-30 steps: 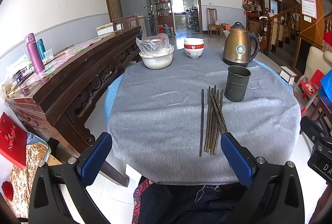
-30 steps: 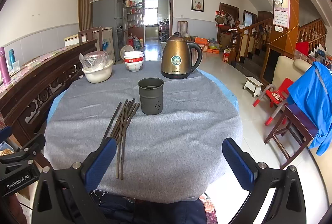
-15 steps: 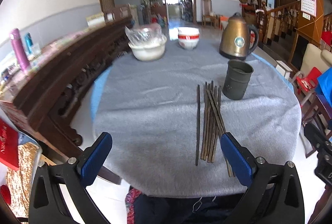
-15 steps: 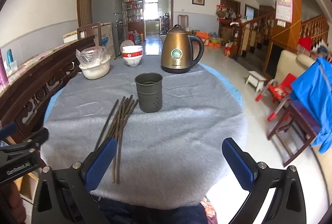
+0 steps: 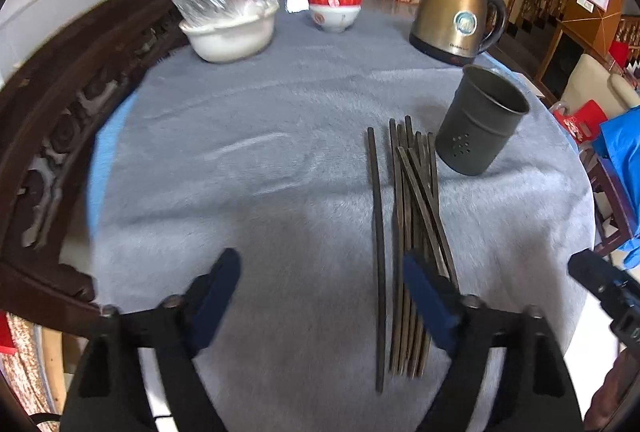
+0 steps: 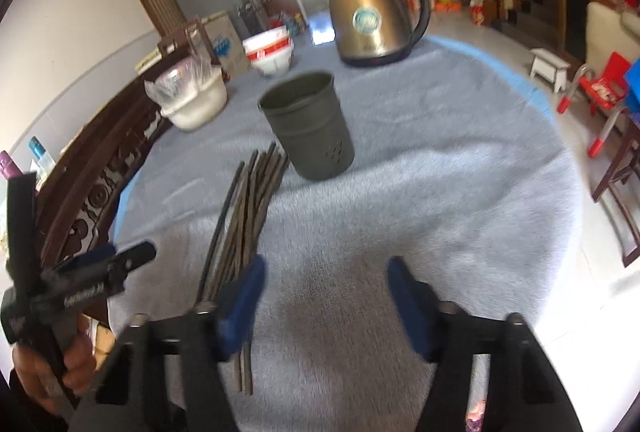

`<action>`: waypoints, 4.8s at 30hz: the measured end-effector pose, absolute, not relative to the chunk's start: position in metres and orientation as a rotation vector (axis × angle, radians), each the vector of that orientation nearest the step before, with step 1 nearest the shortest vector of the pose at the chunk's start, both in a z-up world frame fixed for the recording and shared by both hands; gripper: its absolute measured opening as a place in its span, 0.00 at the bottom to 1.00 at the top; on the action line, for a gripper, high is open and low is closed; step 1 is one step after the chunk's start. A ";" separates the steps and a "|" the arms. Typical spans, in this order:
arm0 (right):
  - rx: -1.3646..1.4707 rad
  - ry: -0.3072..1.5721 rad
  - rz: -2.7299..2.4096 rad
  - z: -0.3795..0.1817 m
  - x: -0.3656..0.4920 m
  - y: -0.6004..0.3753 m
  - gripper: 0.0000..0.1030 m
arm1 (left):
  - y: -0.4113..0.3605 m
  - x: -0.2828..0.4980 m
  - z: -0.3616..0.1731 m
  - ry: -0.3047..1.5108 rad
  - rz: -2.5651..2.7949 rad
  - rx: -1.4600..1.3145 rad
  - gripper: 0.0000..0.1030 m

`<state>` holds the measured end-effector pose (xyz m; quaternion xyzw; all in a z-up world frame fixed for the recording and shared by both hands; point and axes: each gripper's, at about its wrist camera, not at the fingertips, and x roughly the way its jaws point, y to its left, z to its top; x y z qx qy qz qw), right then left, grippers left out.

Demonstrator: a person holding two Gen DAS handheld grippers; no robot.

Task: Organize utensils
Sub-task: 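Lower the right gripper onto the chopstick bundle and close on one chopstick, then lift the chopstick upright with the right gripper above the gray holder, then lower the chopstick into the gray holder and open the right gripper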

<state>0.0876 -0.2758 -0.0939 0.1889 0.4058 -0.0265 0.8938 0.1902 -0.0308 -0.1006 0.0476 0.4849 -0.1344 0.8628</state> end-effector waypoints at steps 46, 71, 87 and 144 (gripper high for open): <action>0.562 1.051 0.231 -0.151 0.211 -0.267 0.08 | -0.079 0.292 -0.134 1.264 -0.438 -0.018 0.35; 0.566 0.933 0.291 -0.112 0.160 -0.290 0.08 | -0.093 0.303 -0.132 1.270 -0.421 -0.038 0.08; 0.419 0.364 0.201 0.004 0.123 -0.299 0.08 | -0.044 0.250 0.023 0.870 -0.448 -0.125 0.05; 0.447 0.407 0.117 -0.060 0.108 -0.311 0.65 | -0.023 0.201 -0.084 0.915 -0.174 -0.016 0.51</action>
